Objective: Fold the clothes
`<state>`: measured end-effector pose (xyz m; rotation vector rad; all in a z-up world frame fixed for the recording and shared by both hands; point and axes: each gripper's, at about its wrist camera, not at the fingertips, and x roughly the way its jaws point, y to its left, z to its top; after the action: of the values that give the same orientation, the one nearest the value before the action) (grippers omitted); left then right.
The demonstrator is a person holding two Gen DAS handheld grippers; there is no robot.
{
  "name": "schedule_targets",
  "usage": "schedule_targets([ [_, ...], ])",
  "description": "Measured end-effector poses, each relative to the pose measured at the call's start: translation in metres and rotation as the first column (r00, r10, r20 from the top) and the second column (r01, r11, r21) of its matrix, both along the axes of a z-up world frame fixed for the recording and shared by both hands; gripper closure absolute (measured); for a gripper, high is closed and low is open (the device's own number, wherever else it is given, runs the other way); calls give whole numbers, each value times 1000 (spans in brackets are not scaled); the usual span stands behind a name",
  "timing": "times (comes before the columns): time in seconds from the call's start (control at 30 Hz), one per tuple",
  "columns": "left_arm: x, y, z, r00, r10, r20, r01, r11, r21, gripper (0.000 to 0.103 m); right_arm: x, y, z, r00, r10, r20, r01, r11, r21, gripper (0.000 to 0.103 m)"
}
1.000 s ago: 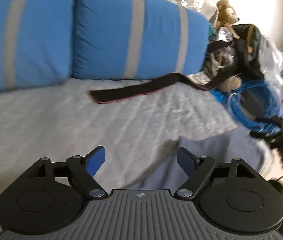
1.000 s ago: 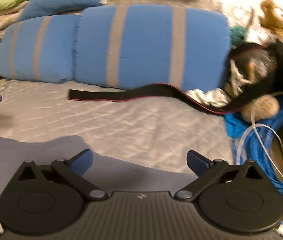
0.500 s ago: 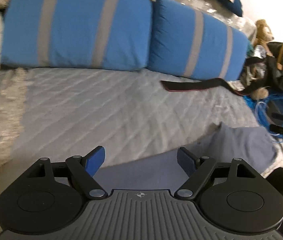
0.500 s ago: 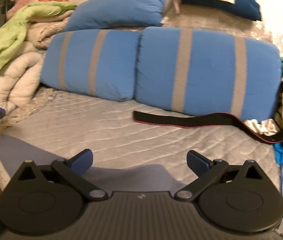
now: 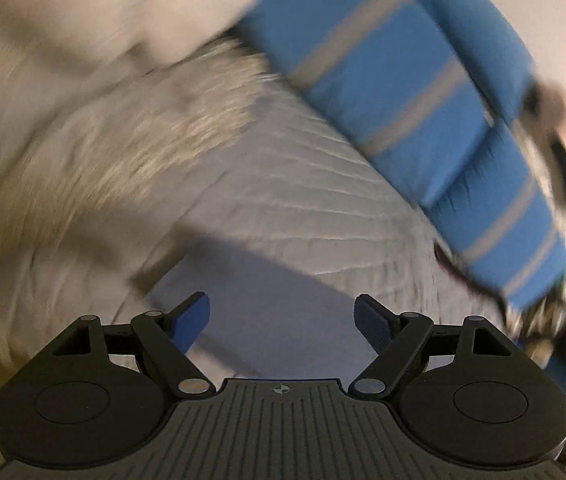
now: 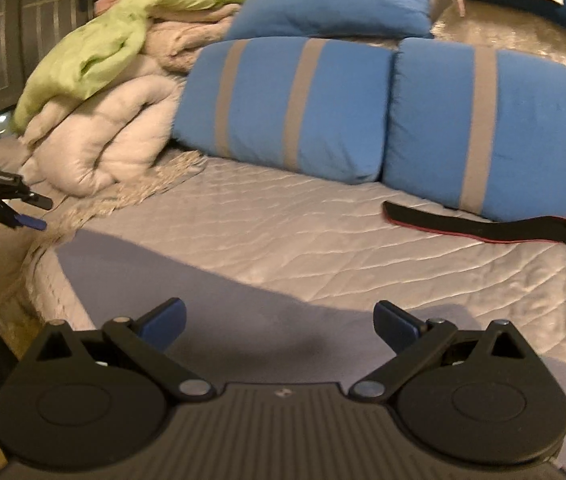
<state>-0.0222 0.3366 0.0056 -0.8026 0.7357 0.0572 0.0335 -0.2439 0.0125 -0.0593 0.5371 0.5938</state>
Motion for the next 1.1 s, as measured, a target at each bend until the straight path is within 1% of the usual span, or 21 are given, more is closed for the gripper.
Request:
schedule_targets([
  [0.03, -6, 6, -14, 999, 38, 23, -37, 997, -63, 25, -2, 1, -6, 1000, 8, -2, -8, 1000, 11, 0],
  [0.07, -13, 12, -27, 996, 77, 48, -70, 989, -129, 25, -2, 1, -12, 1000, 16, -10, -16, 999, 29, 0],
  [0.1, -17, 16, -40, 992, 113, 60, -100, 976, -195, 25, -2, 1, -18, 1000, 19, -20, -18, 999, 40, 0],
  [0.17, -21, 20, -65, 985, 163, 61, -139, 947, -290, 25, -2, 2, -24, 999, 15, -35, -14, 999, 41, 0],
  [0.2, -22, 19, -75, 982, 180, 62, -151, 935, -322, 26, -2, 3, -24, 1000, 13, -24, -13, 999, 29, 0],
  [0.27, -27, 19, -86, 968, 222, 113, -166, 915, -368, 26, -3, 4, -26, 1000, 11, -12, -10, 1000, 13, 0],
  [0.4, -27, 24, -100, 943, 288, 166, -180, 863, -471, 27, 1, 3, -32, 999, 6, -39, -5, 1000, 12, 0],
  [0.47, -21, 25, -103, 941, 293, 168, -180, 857, -483, 37, 2, 3, -34, 999, 8, -43, -8, 1000, 6, 0],
  [0.53, -14, 23, -101, 951, 271, 152, -173, 867, -467, 60, 2, 4, -36, 999, 13, -45, -13, 1000, 0, 0],
  [0.57, -11, 21, -100, 956, 257, 140, -168, 874, -456, 68, 2, 4, -36, 999, 17, -50, -17, 1000, 1, 0],
  [0.6, -7, 19, -98, 963, 243, 119, -169, 883, -438, 86, 3, 4, -37, 998, 21, -59, -20, 1000, 4, 0],
  [0.63, -5, 17, -95, 967, 232, 109, -169, 896, -411, 95, 3, 3, -38, 997, 24, -67, -24, 1000, 7, 0],
  [0.67, -3, 13, -91, 969, 222, 104, -167, 909, -382, 95, 4, 3, -39, 997, 24, -75, -24, 1000, 7, 0],
  [0.77, -5, 8, -74, 973, 188, 135, -140, 941, -307, 97, 6, 0, -43, 995, 12, -96, -12, 1000, 1, 0],
  [0.87, -6, 4, -47, 976, 139, 171, -94, 965, -244, 98, 8, -2, -46, 993, -1, -116, 1, 1000, -1, 0],
  [0.97, -6, -6, -13, 976, 76, 204, -42, 985, -166, 98, 9, -1, -47, 991, -6, -130, 7, 1000, 1, 0],
  [1.1, 0, -31, 32, 971, -2, 240, 18, 998, -63, 98, 10, 6, -47, 991, 0, -132, -1, 1000, -9, 0],
])
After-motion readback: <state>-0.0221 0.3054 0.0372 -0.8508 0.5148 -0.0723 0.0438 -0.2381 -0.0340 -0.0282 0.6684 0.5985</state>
